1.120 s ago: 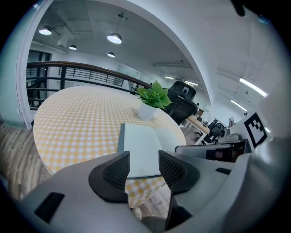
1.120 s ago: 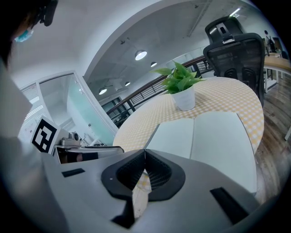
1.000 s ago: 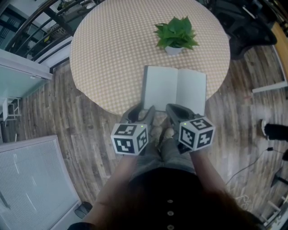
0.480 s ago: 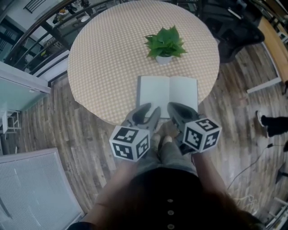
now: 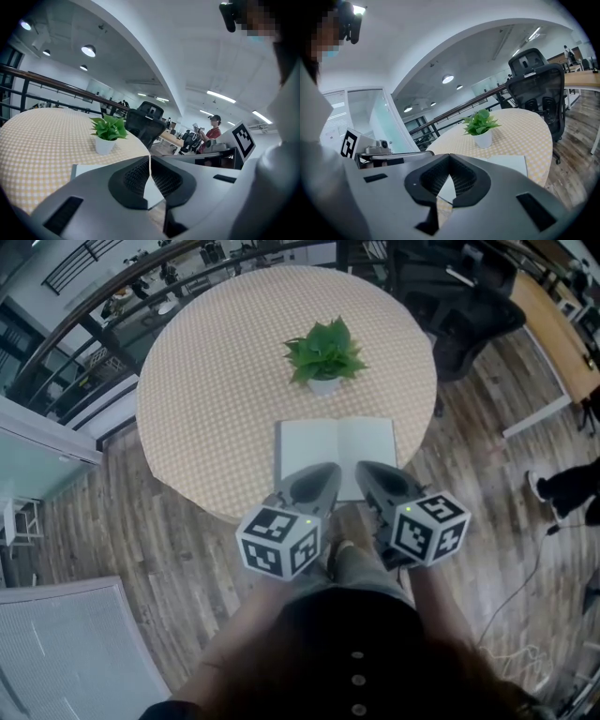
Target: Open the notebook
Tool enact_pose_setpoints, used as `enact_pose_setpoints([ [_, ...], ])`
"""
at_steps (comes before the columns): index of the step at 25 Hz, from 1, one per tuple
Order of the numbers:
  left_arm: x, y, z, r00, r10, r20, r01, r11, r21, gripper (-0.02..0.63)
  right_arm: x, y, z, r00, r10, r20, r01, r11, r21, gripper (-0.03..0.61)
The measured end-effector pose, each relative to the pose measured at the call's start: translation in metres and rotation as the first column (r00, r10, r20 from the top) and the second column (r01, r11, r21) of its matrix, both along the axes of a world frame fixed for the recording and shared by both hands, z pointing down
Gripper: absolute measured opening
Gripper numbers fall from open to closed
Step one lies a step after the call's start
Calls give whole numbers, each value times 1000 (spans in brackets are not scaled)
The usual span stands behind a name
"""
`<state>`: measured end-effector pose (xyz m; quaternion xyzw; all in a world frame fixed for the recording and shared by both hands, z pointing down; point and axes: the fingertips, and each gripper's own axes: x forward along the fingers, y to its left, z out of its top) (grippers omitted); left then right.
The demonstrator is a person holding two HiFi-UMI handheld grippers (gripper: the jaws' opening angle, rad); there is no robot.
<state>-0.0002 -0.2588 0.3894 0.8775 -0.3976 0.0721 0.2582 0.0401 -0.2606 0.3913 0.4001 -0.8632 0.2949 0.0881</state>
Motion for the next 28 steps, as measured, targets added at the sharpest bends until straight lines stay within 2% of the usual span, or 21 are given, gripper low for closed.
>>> enact_pose_setpoints([
  [5, 24, 2, -7, 992, 111, -53, -111, 994, 3, 9, 19, 0, -6, 999, 37, 0, -37, 999, 23, 11],
  [9, 38, 6, -5, 983, 180, -35, -180, 984, 4, 9, 32, 0, -12, 997, 72, 25, -73, 996, 47, 11],
  [19, 61, 6, 11, 969, 242, 42, -240, 970, -34, 9, 53, 5, -6, 991, 135, 25, -136, 989, 56, 11],
  [24, 69, 6, 13, 963, 264, 48, -262, 964, -42, 9, 55, 6, -3, 991, 133, 27, -135, 990, 49, 11],
  [28, 69, 10, 26, 961, 271, 51, -267, 960, -79, 9, 59, 9, 0, 990, 141, 9, -141, 989, 47, 11],
])
